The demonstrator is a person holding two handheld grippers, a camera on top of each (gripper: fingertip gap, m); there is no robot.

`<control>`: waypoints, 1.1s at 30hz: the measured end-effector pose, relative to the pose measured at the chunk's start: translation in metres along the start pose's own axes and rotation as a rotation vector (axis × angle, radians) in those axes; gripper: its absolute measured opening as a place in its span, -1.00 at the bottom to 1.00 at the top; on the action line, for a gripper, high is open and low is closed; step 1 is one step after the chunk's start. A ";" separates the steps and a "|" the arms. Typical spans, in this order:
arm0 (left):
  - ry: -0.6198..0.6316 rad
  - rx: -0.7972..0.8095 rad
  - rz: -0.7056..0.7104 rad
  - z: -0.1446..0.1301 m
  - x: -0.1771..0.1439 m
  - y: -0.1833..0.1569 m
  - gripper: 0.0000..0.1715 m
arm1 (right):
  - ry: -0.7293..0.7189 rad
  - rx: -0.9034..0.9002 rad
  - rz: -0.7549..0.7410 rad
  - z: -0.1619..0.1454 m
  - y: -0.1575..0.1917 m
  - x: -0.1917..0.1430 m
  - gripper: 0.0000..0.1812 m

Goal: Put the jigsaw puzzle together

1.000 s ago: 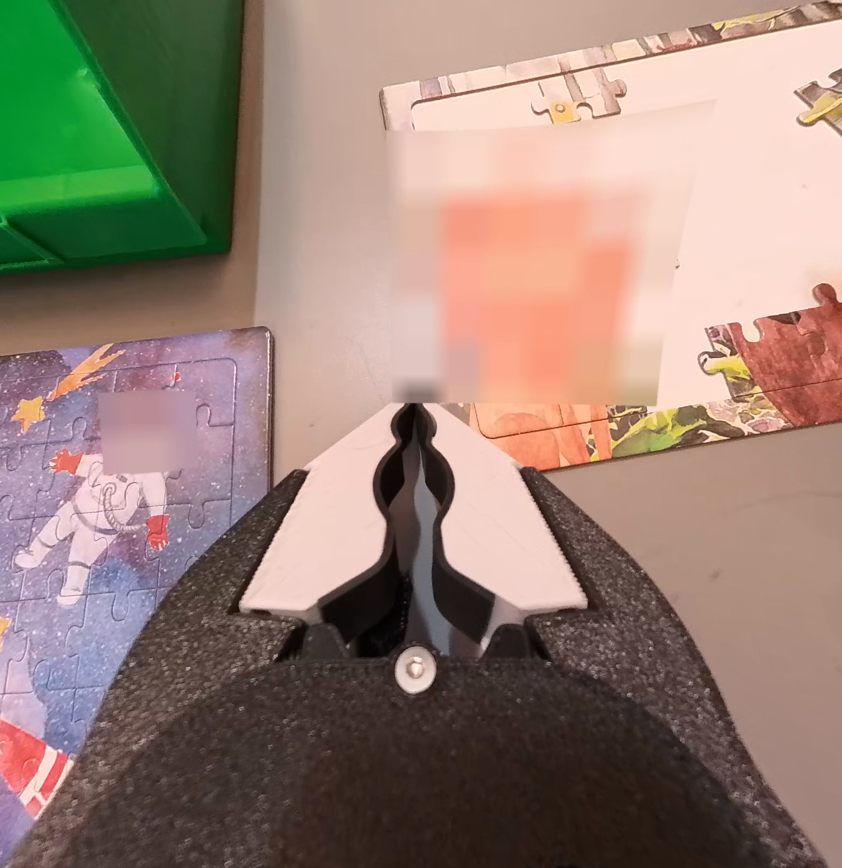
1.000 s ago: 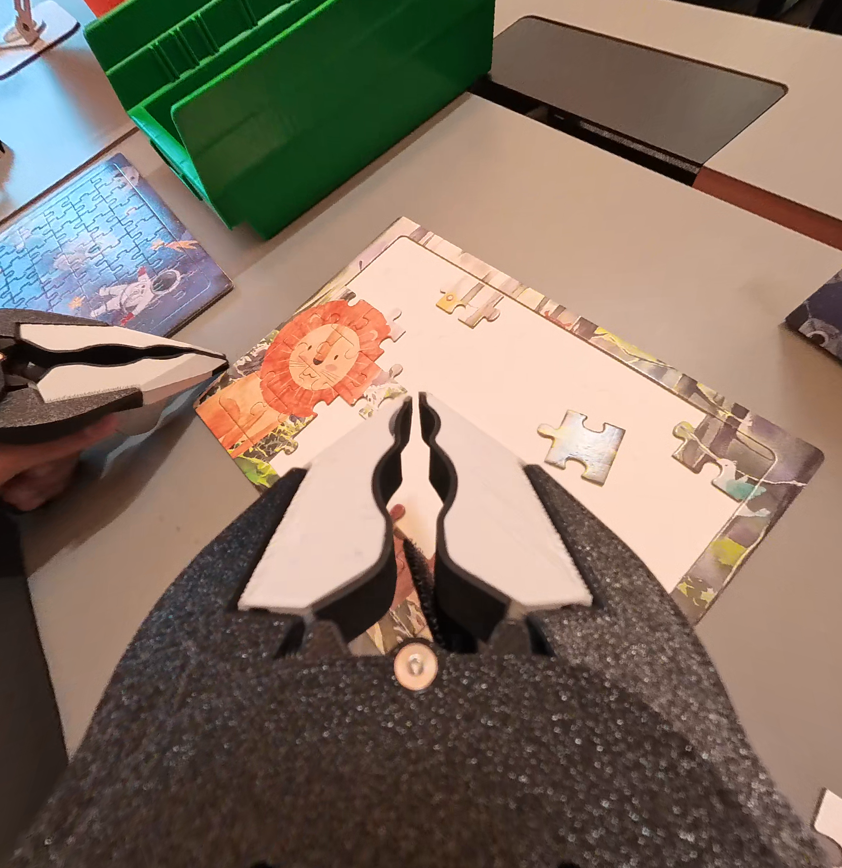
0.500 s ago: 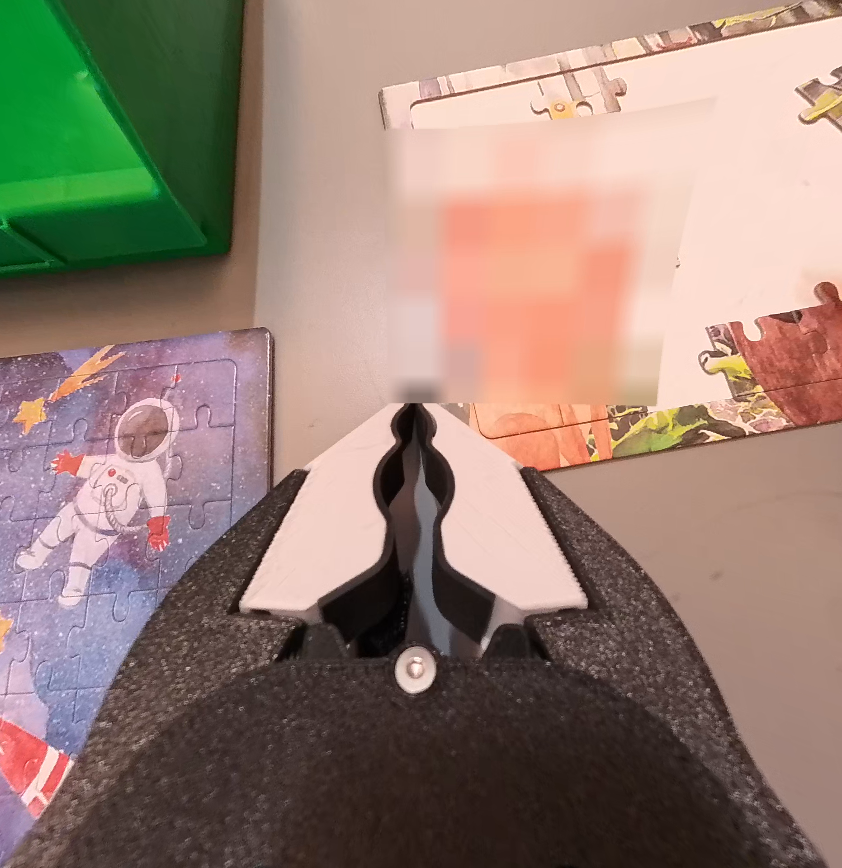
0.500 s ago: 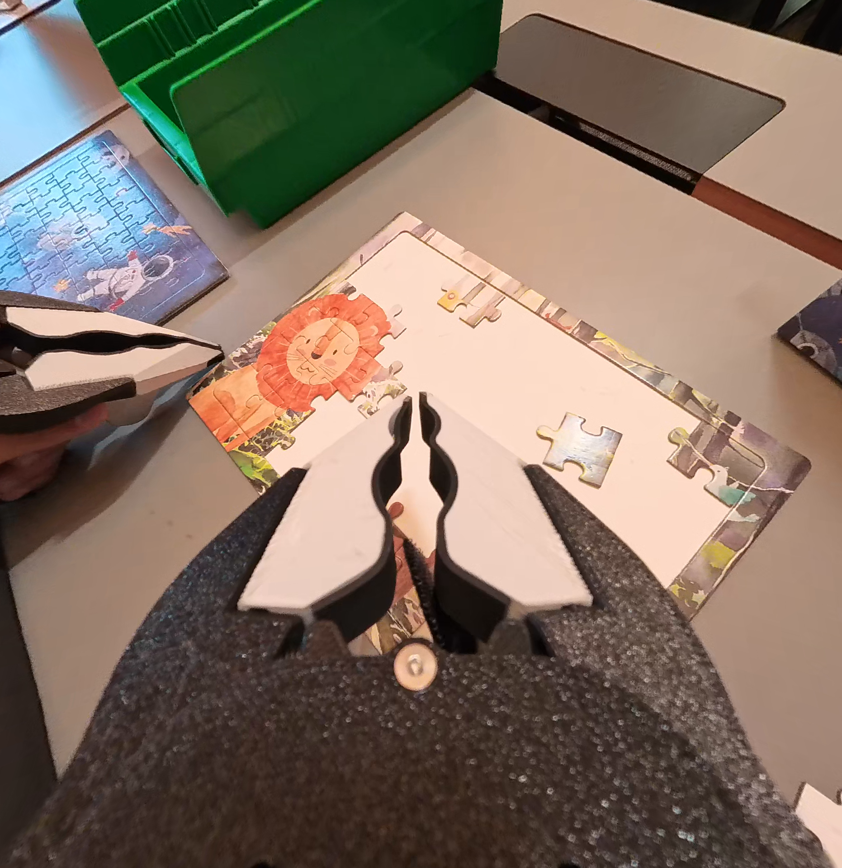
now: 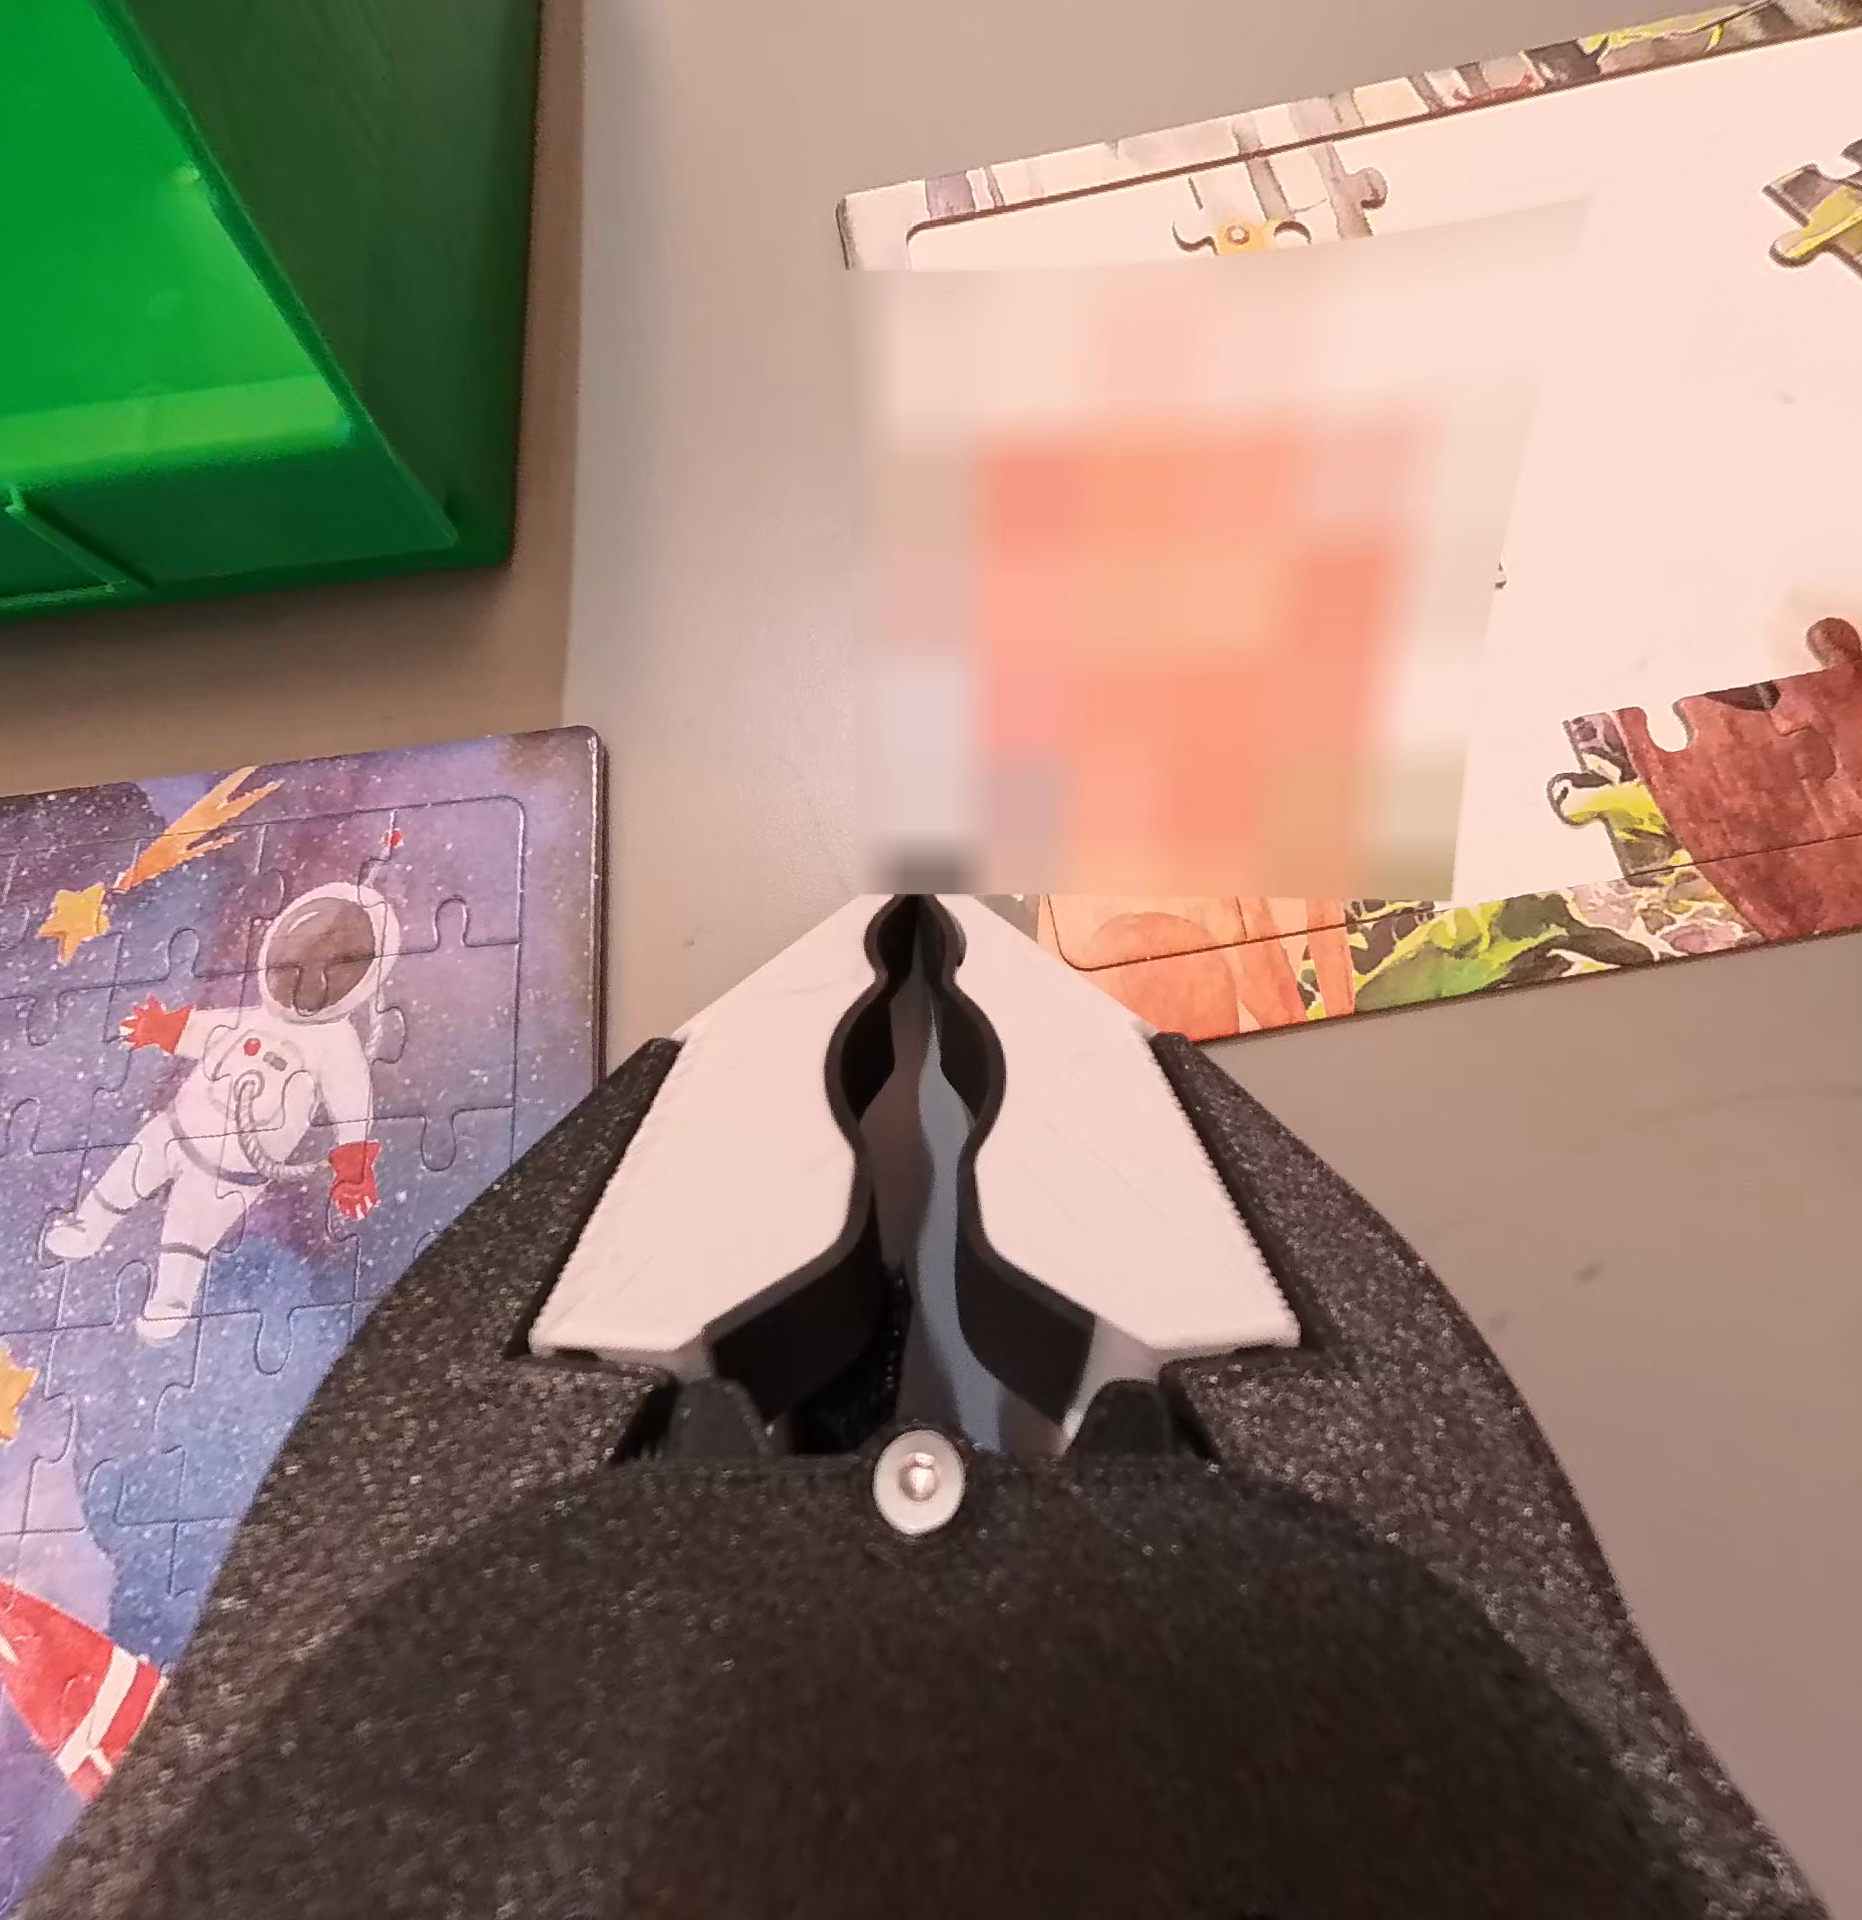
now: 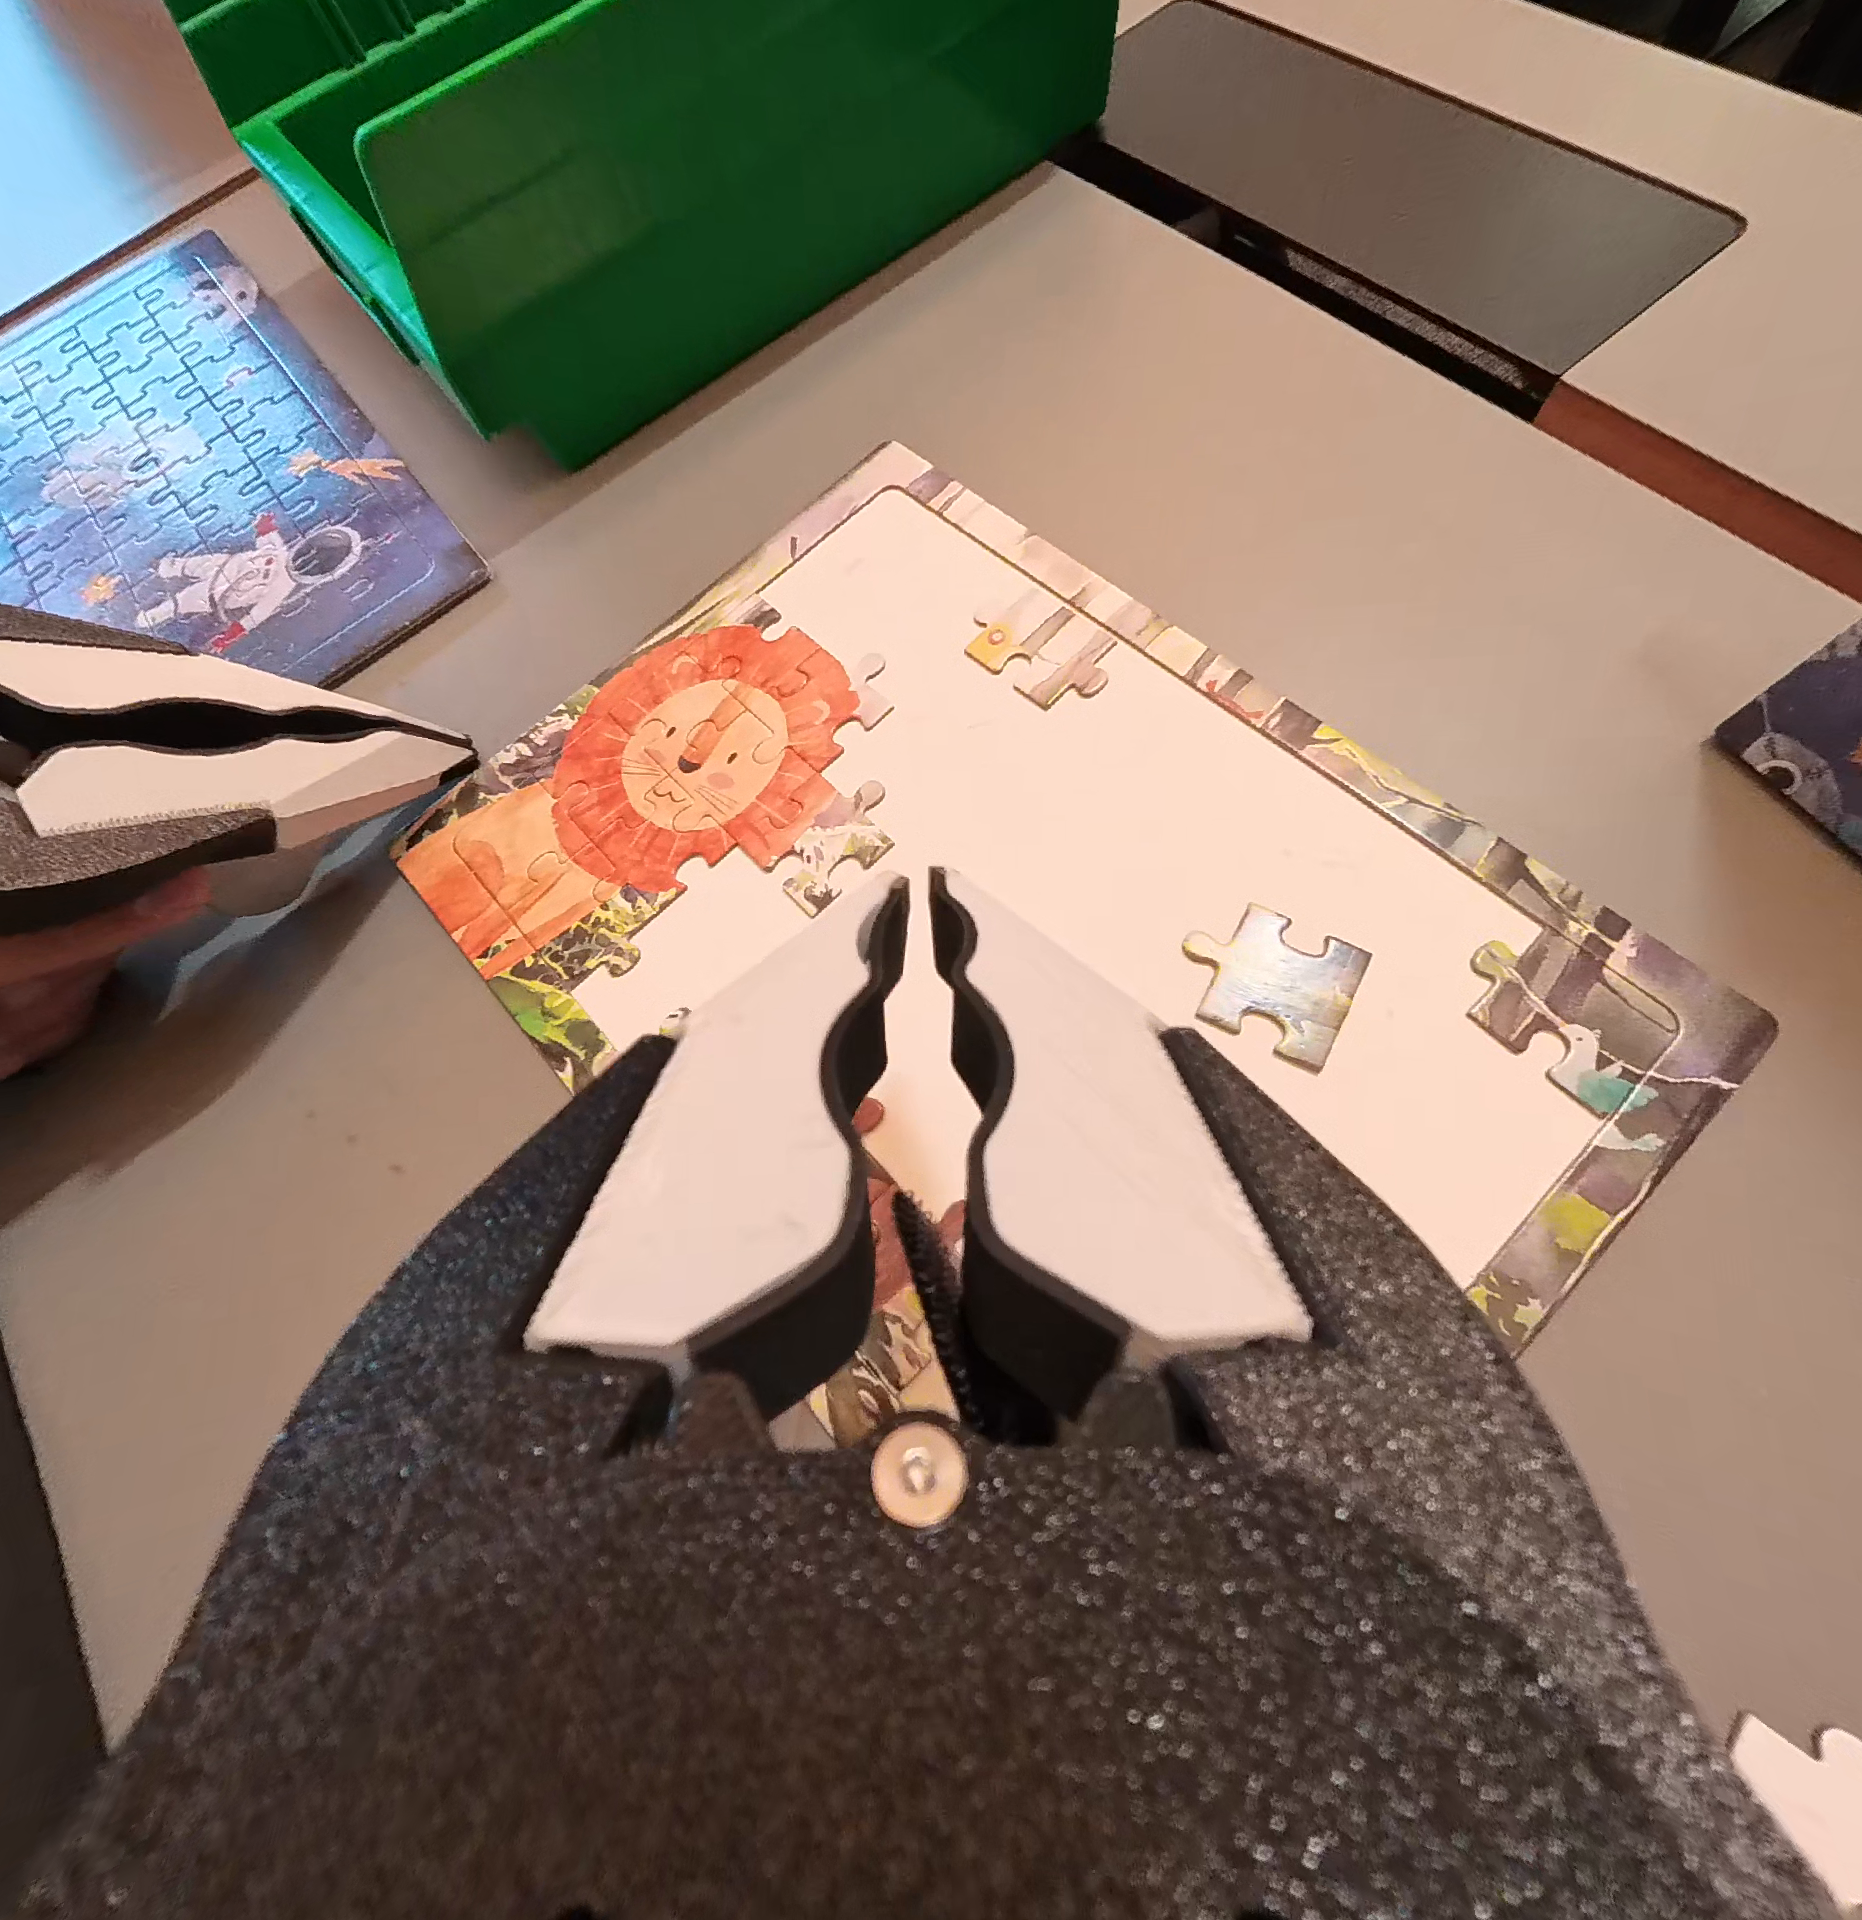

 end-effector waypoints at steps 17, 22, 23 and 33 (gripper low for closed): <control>0.000 0.005 0.002 0.000 0.000 0.000 -1.00 | 0.026 -0.035 -0.006 -0.004 0.001 0.001 -0.96; 0.000 0.007 0.004 0.000 0.000 0.000 -1.00 | 0.029 -0.042 -0.009 -0.004 0.001 0.001 -0.96; 0.000 0.007 0.004 0.000 0.000 0.000 -1.00 | 0.029 -0.042 -0.008 -0.004 0.001 0.001 -0.96; 0.000 0.012 0.006 0.000 0.000 0.000 -1.00 | 0.035 -0.044 -0.006 -0.005 0.001 0.001 -0.96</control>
Point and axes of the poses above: each gripper's, where its closed fingertips meet, x out along the fingers, z out of its top, y = z × x across the jaws, the point moved 1 cm from there along -x, back along the fingers, and after that the axes turned 13 degrees about -y, right-handed, at the moved point
